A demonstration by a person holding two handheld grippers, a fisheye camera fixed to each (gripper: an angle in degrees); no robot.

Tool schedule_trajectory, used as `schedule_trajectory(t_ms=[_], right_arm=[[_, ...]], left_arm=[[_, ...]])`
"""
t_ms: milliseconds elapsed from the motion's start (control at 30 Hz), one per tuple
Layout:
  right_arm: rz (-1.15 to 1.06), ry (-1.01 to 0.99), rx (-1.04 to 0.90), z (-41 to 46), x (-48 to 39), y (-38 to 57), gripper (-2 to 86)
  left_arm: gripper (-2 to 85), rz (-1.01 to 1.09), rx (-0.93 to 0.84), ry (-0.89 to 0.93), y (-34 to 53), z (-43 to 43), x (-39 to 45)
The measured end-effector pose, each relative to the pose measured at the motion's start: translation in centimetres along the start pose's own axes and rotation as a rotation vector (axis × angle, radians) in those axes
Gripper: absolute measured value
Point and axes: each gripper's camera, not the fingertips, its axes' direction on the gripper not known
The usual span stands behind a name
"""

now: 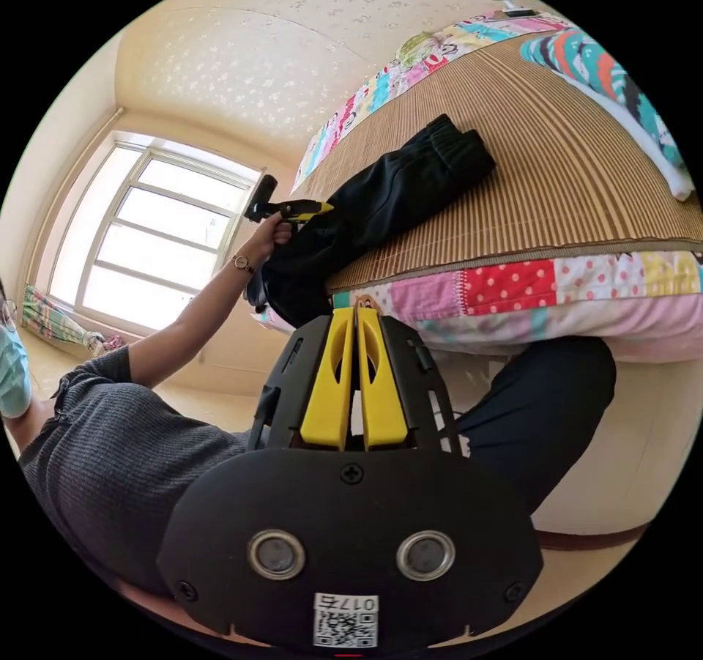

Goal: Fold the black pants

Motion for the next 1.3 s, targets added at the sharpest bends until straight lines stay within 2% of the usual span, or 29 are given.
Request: schedule_trajectory(t_ms=[67,133,233,300,400,500,533,600,667,733,833,1067,1200,1300], right_arm=[[0.017,0.014,0.017,-0.9,0.5,1.0,1.5],[0.038,0.008,0.040,-1.8,1.2,2.1,2.3],[0.053,-0.021,0.064,-1.9,1.7,2.6,5.5],[0.064,-0.060,0.070,-1.5,1.7,1.9,8.6],[0.019,-0.149,0.141,-0.8,0.4,-0.1,12.5],[0.018,-0.256,0.300,0.1,-0.7,-2.1,14.2],[0.052,-0.280,0.329,1.0,-0.7,-3.0,14.7],[0.110,-0.273,0.333,2.5,-0.6,-4.2,15.3],[0.167,-0.208,0.310,3.7,-0.8,-5.2,15.8],[0.174,-0.038,0.287,4.5,-2.4,-6.0,16.7],[0.081,0.176,0.225,6.1,-5.2,-8.7,19.0],[-0.086,0.366,-0.009,16.0,-11.6,-20.5,26.4],[-0.224,0.713,-0.079,22.9,-19.2,-23.2,30.1],[-0.250,0.947,-0.191,28.2,-19.4,-24.2,28.4]], left_arm=[[5.8,-0.010,-0.020,-0.088,0.0,2.3,0.1],[4.2,0.016,0.064,-0.061,0.9,1.7,0.8],[3.8,0.032,0.320,0.021,3.6,-3.0,3.0],[3.8,0.175,0.505,-0.005,7.0,-6.6,9.4],[4.0,0.414,0.640,-0.149,12.3,-6.9,20.0],[4.0,0.555,0.588,-0.268,13.6,-0.3,26.1],[4.0,0.549,0.556,-0.256,13.1,1.5,26.3],[4.1,0.439,0.376,-0.088,10.2,9.3,23.7],[4.3,0.327,0.247,0.045,9.0,14.5,20.1],[4.4,0.269,0.185,0.051,9.8,18.0,17.3],[4.4,0.250,0.221,0.112,12.0,19.8,14.9],[4.8,0.307,0.180,0.063,10.7,20.6,14.4],[4.8,0.309,0.182,0.079,10.0,20.7,12.7],[4.9,0.275,0.194,0.099,9.7,21.0,11.6]])
